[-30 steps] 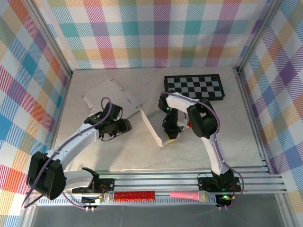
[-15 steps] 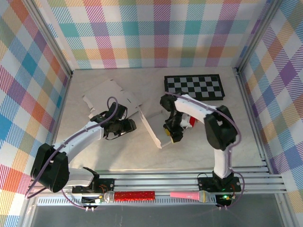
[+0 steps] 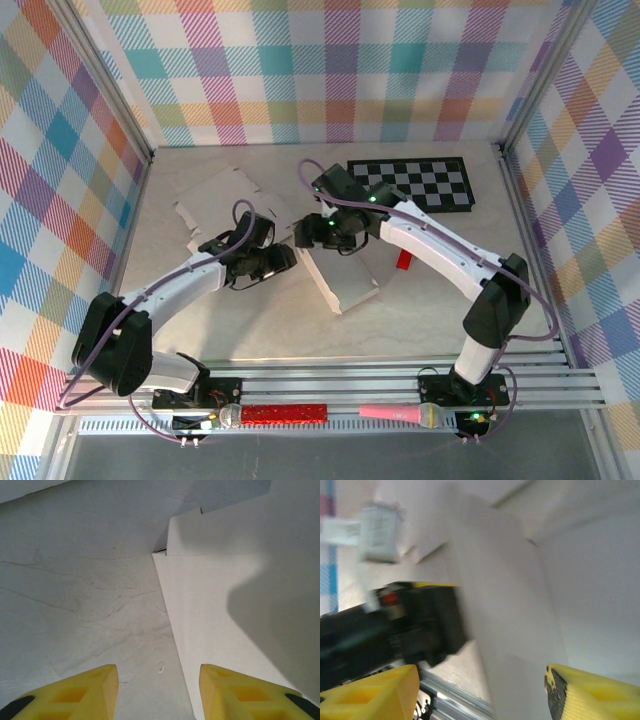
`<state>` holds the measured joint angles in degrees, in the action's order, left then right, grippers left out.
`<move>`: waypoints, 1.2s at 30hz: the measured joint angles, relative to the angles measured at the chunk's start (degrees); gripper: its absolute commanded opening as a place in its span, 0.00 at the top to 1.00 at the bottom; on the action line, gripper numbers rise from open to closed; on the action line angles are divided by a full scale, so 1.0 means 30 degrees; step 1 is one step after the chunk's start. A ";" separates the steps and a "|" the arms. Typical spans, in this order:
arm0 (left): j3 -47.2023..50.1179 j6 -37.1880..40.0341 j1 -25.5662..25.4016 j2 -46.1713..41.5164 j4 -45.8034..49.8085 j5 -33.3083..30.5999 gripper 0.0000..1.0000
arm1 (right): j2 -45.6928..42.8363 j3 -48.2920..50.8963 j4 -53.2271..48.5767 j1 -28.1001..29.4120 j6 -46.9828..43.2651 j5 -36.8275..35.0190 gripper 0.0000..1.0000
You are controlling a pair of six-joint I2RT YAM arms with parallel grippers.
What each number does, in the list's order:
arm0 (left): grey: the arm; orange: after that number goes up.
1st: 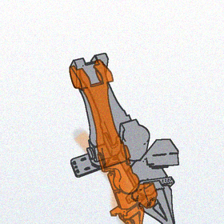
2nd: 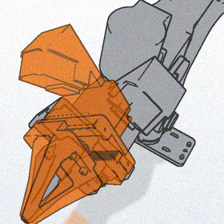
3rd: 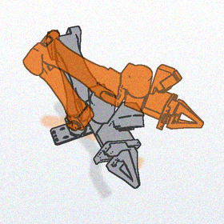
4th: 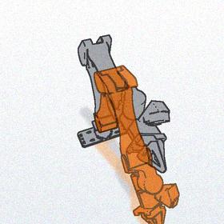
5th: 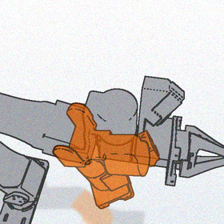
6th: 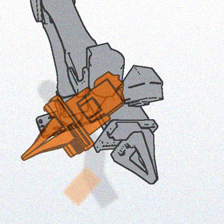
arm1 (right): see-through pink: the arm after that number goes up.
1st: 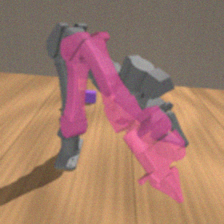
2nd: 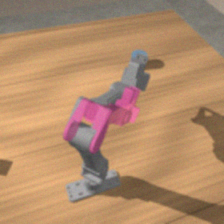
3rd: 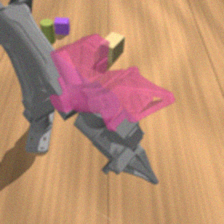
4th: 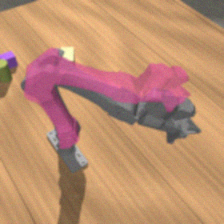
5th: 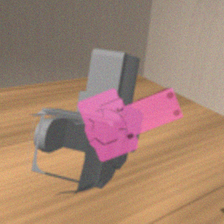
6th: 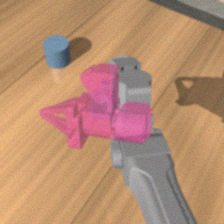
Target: Fold the paper box
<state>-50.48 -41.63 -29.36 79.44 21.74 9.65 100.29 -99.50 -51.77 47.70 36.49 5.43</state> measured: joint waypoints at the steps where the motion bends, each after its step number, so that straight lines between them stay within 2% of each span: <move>1: -0.0051 -0.0066 -0.0007 0.0095 -0.0131 0.0066 0.54 | 0.0277 -0.0459 -0.0095 0.0124 -0.0561 0.0080 0.38; 10: -0.0284 -0.0277 -0.0051 0.0321 -0.0335 0.0058 0.54 | 0.2980 -0.1756 -0.1851 0.0160 -0.2171 0.0233 0.62; 12: -0.0364 -0.0262 -0.0051 0.0321 -0.0153 -0.0095 0.53 | 0.3359 -0.1763 -0.1843 0.0160 -0.1923 0.0299 0.74; 14: -0.0437 -0.0182 -0.0051 0.0182 0.0233 -0.0459 0.51 | 0.3687 -0.2004 -0.1829 0.0160 -0.1479 0.0291 0.94; 15: -0.0444 -0.0124 -0.0058 -0.0036 0.0590 -0.0765 0.50 | 0.3869 -0.2273 -0.1807 0.0160 -0.1020 0.0153 1.00; 19: -0.0648 0.0342 -0.0066 -0.2127 0.2455 -0.2288 0.49 | 0.4095 -0.3162 -0.1785 0.0160 0.2441 -0.1399 1.00; 24: -0.1268 0.1107 -0.0066 -0.5100 0.4342 -0.3701 0.49 | 0.4284 -0.4889 -0.3840 0.0233 0.9202 -0.4291 1.00; 31: -0.1319 0.1945 -0.0066 -0.7206 0.6739 -0.4233 0.48 | 0.7475 -1.1664 -0.9624 0.0233 1.8549 -0.6688 1.00; 32: -0.1319 0.2055 -0.0066 -0.7366 0.6965 -0.4218 0.48 | 0.7978 -1.2218 -1.0127 0.0233 1.9336 -0.6798 0.96; 36: -0.1319 0.2761 -0.0044 -0.7817 0.7810 -0.3621 0.47 | 0.9413 -1.2517 -1.1023 -0.0036 2.1500 -0.6870 0.71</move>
<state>-54.43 -33.34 -29.50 55.99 45.17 -1.21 128.53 -137.05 -84.84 47.59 100.99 -15.18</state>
